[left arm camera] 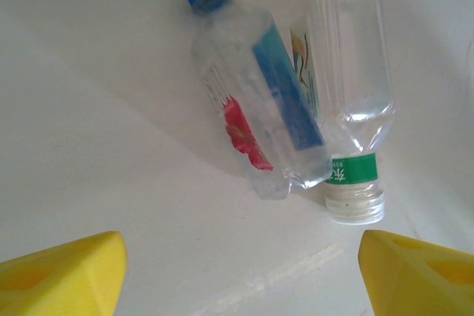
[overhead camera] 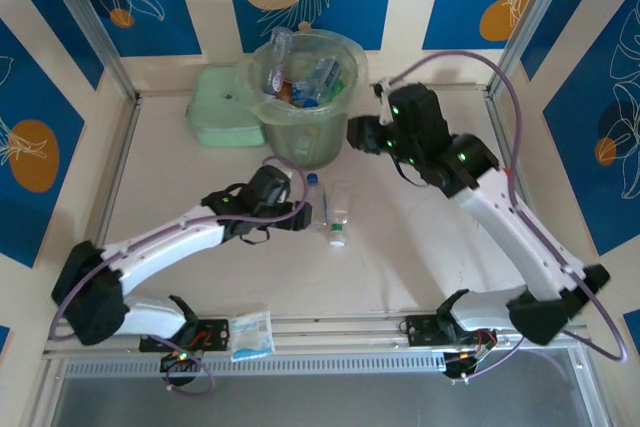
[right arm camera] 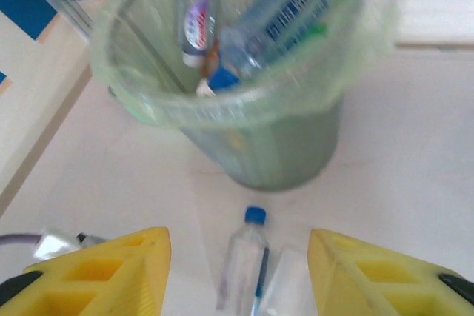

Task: Put the plastic bottles in the bin

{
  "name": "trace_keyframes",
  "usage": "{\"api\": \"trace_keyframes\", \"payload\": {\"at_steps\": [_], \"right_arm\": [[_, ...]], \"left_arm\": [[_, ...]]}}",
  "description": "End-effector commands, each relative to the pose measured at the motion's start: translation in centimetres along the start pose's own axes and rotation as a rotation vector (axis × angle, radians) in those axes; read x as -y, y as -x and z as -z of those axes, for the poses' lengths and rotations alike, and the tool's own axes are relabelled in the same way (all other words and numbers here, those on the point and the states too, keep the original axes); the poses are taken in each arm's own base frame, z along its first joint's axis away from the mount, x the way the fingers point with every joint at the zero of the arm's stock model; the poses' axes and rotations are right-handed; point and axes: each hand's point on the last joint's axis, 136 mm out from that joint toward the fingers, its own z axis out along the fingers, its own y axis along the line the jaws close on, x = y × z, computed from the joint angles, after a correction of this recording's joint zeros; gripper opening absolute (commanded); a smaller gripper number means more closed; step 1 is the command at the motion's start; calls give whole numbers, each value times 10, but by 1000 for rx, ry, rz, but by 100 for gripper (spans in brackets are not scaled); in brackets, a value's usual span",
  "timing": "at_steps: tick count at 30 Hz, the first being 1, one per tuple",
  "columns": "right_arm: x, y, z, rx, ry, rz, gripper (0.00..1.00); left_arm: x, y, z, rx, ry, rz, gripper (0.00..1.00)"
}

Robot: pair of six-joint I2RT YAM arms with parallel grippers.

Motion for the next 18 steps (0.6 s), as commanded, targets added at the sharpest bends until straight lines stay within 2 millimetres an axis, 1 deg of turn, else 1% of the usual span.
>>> {"api": "trace_keyframes", "payload": {"at_steps": [1, 4, 7, 11, 14, 18], "right_arm": [[32, -29, 18, -11, -79, -84, 54], [52, -62, 25, -64, -107, -132, 54], [65, -91, 24, -123, -125, -175, 54], [72, -124, 17, -189, -119, -233, 54], [75, -136, 13, -212, -122, -252, 54], [77, -139, 12, -223, -124, -266, 58]], "left_arm": [[18, 14, -16, 34, -2, -27, 81], [19, 13, -36, 11, 38, -15, 75], [17, 17, -49, 9, 79, 6, 70], [19, 23, -65, 5, 102, 12, 70], [26, 20, -81, -30, 92, 12, 70], [24, 12, -96, -74, 132, -1, 72]]}}
